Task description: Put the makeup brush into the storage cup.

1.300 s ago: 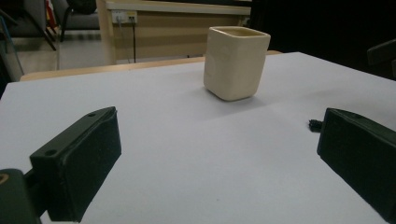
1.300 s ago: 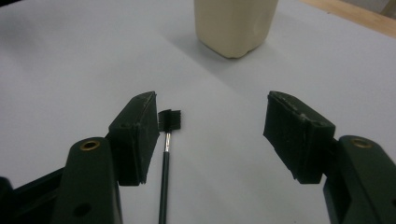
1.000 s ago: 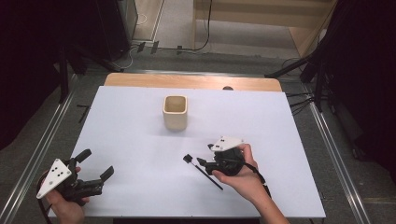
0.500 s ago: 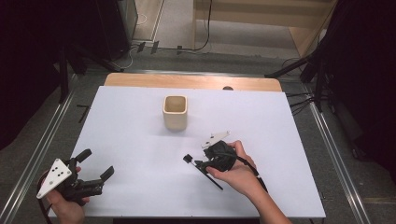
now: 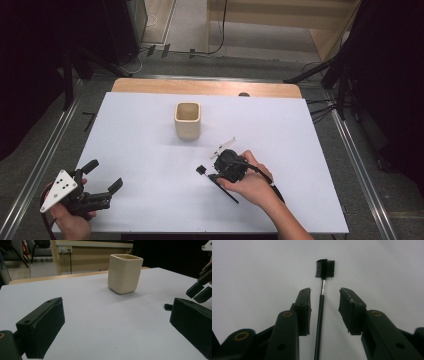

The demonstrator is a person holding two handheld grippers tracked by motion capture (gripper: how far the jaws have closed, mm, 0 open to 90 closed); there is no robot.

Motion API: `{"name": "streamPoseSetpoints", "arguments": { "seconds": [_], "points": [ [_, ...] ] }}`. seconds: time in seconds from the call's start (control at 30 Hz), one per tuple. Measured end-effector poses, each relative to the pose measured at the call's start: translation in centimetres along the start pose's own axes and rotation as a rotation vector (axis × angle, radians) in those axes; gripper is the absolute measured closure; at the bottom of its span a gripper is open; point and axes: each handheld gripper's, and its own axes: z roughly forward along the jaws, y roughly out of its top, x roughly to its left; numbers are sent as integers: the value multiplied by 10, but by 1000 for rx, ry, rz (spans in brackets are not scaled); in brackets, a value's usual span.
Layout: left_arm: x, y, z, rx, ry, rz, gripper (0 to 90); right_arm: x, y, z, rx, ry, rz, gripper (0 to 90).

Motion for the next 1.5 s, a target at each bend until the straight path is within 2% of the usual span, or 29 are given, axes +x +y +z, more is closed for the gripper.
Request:
{"name": "streamPoseSetpoints", "arguments": {
  "seconds": [0.07,0.13,0.17,0.3,0.93,1.1,1.3,1.4,1.47,1.5],
  "points": [
    [0,0,0,0,1,2,3,-2,2,4,41,18,25,706],
    [0,0,0,-1,-1,2,3,-2,3,5,50,32,33,713],
    [0,0,0,-2,-1,1,3,-1,5,7,74,30,34,727],
    [0,0,0,-1,-1,2,3,0,7,12,103,7,26,750],
    [0,0,0,0,0,0,3,8,15,31,211,-30,7,841],
    [0,0,1,1,0,-4,3,11,17,32,218,-57,11,863],
    [-1,0,1,-1,-3,-2,3,12,16,33,211,-58,26,872],
    [-1,0,0,0,-4,-2,3,14,16,33,213,-77,15,872],
    [0,0,0,-1,-1,-4,3,15,16,33,211,-78,11,873],
    [0,0,0,0,-1,-3,3,12,16,32,207,-59,23,873]
  ]
}}
